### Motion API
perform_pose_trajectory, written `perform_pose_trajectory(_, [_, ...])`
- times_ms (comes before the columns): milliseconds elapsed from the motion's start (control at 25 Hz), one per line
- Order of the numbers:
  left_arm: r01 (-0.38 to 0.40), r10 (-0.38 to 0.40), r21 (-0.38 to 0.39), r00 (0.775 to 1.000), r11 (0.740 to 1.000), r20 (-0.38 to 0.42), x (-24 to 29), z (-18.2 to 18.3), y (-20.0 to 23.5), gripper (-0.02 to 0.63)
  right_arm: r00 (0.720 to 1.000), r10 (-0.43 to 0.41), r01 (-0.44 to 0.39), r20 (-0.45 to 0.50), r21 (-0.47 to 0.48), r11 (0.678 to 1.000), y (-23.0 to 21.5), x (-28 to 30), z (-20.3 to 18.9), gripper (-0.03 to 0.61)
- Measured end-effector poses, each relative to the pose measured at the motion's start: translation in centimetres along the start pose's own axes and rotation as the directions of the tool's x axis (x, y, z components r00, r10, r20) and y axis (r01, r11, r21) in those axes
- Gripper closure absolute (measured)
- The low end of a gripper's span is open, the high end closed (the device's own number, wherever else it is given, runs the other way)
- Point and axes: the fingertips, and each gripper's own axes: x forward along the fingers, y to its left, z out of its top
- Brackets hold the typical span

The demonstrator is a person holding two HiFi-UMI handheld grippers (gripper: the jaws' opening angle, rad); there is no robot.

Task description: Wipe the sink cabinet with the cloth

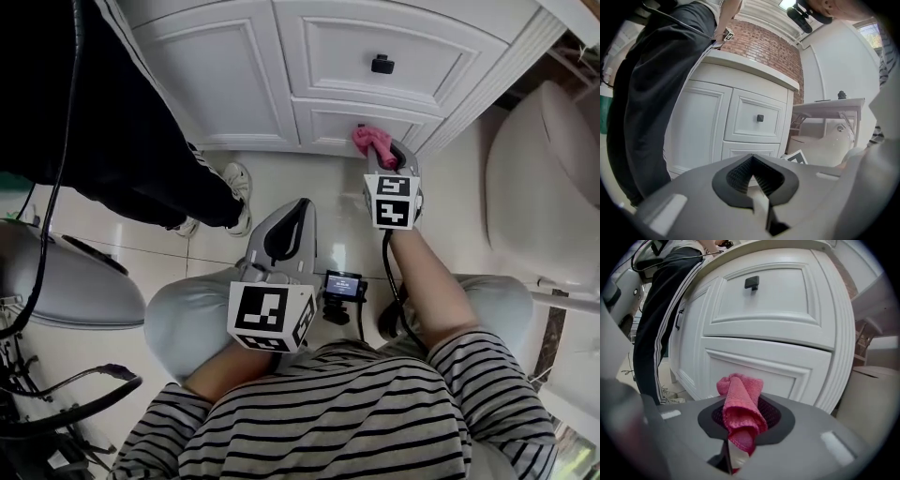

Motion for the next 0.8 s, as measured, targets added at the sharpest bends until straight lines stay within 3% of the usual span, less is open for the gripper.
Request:
perform_pose_trajectory(240, [-0.007,0.007,0.025,1.000,1.000,-0.017,0.4,-0.7,-0.5,0.620,0.990,-0.123,0.126,-0.062,0.049,0.991,-5.7,-0.1,-2.1,0.489])
perform_pose_trajectory(480, [-0.001,0.001,0.024,1.000,1.000,0.006,-0.2,0.1,-0.9,0.620,0.957,-0.244,0.269,-0.158,0.162,0.949,-9.8,-3.1,-5.2,0.489])
perform_pose_trajectory(560, [-0.009,0.009,0.015,1.000,1.000,0.007,-0.5,0.1,-0.4,0.620,0.972,-0.190,0.219,-0.139,0.236,0.947,-7.6,-3.2,-5.3,0.489])
perform_pose_trajectory(640, [-0.023,0.023,-0.008,1.000,1.000,0.003,-0.8,-0.1,0.3,0.620,0.994,-0.066,0.086,-0.086,0.255,0.963,-2.6,-2.3,-4.6,0.488])
perform_pose_trajectory(720, [-0.032,0.032,-0.027,1.000,0.999,0.001,-1.0,-0.2,0.9,0.620,0.996,0.075,-0.066,-0.039,0.204,0.977,3.2,-0.6,-3.6,0.488])
perform_pose_trajectory(800, [-0.033,0.033,-0.027,0.999,0.999,0.002,-1.1,-0.2,1.1,0.620,0.980,0.198,-0.193,-0.021,0.138,0.971,8.2,1.7,-2.7,0.488])
